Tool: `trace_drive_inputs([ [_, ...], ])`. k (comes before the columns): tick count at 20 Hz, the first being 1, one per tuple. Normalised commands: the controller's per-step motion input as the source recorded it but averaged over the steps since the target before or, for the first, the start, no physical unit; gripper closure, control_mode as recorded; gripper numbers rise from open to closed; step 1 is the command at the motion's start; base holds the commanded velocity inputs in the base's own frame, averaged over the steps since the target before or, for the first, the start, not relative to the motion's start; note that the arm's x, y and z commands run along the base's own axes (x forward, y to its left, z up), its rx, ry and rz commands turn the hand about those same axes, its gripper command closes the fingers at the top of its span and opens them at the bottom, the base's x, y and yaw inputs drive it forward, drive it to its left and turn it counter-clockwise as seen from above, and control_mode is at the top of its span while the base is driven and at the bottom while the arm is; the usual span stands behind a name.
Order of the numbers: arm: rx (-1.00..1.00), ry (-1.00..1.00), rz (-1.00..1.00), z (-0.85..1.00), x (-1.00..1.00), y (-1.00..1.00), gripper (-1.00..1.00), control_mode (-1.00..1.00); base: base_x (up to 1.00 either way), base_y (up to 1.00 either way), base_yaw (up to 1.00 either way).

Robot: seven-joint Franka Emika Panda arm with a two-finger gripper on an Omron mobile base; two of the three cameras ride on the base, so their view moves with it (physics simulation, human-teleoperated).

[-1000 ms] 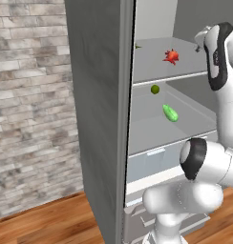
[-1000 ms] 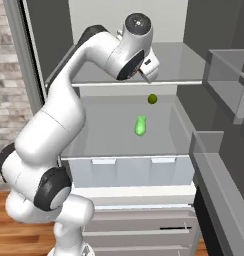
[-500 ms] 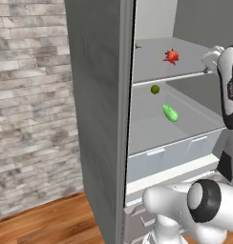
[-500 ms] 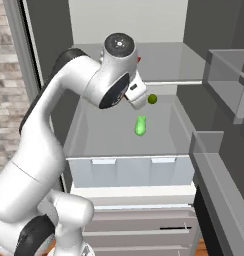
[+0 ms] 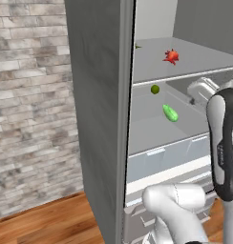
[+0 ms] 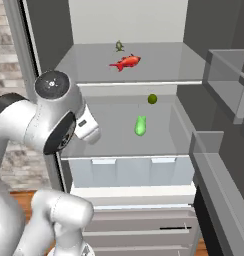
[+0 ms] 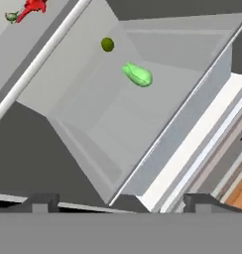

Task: Transport the fish and corn to the fridge. Place the fish on the rack containing meat and place the corn on the rack containing the vegetable, ensuring meats and vegetables are on different racks.

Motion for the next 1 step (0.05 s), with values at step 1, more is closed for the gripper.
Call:
trace_drive_inputs([
  [1, 0.02, 0.0, 0.01, -0.44, -1.0, 0.88, -1.0, -1.0, 0.0, 0.0, 0.0],
])
